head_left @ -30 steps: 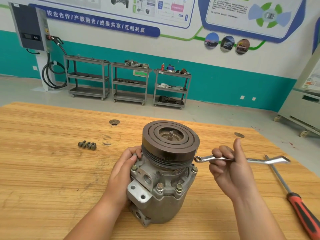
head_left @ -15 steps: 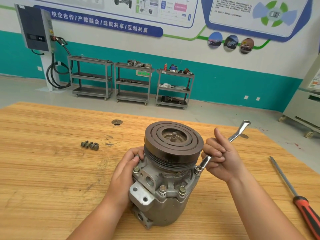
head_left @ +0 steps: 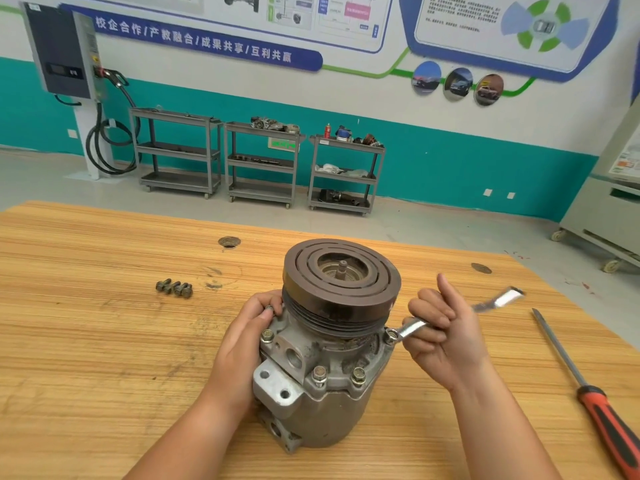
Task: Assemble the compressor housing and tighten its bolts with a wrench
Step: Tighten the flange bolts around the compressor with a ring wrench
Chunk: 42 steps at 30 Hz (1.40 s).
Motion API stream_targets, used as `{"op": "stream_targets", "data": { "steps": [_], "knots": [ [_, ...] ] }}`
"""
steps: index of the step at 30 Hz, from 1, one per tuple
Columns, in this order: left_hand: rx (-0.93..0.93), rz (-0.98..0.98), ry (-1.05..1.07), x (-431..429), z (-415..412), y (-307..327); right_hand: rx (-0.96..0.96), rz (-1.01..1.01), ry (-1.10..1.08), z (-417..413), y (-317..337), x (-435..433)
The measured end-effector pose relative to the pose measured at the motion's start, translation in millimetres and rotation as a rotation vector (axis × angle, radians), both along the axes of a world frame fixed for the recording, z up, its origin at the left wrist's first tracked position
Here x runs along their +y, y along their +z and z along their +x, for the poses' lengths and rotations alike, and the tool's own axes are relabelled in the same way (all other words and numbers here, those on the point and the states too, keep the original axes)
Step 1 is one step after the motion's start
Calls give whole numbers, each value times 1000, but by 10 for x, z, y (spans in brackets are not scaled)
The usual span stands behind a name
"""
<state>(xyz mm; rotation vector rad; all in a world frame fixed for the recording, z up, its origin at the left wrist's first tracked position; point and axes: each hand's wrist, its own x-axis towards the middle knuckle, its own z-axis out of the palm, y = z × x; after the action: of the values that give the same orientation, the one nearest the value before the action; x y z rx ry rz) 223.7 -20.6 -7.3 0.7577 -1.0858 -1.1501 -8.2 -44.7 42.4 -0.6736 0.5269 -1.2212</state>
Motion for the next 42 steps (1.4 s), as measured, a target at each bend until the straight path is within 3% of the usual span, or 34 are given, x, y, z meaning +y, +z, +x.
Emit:
{"op": "stream_targets", "data": {
  "steps": [4,7,12,14,17,20,22,26,30,36,39,42],
  "knots": [
    [-16,2,10,19,-7,10,140,-155,-463,163,-64,466],
    [-11,15,13,22,-9,19,421,-299,-757,420,-184,765],
    [-4,16,19,31,-13,34,835,-644,-786,713,-307,951],
    [-13,6,22,34,-16,40,812,-704,-791,702,-277,960],
    [-4,2,10,43,-21,49,591,-749,-882,541,-120,928],
    [-2,3,4,44,-14,52,522,-698,-712,280,105,786],
    [2,5,6,38,-11,48,497,-537,-518,103,192,597],
    [5,10,6,34,-14,52,203,-276,-153,-35,164,176],
    [-20,-9,10,44,-13,53,99,-172,105,-14,43,-86],
    [-25,-17,16,30,-15,45,78,-98,370,-20,75,-339],
    [-30,-17,16,27,-14,44,-50,-17,538,-10,63,-393],
    [-34,-16,19,25,-13,41,-32,-17,454,17,51,-344]
  ]
}}
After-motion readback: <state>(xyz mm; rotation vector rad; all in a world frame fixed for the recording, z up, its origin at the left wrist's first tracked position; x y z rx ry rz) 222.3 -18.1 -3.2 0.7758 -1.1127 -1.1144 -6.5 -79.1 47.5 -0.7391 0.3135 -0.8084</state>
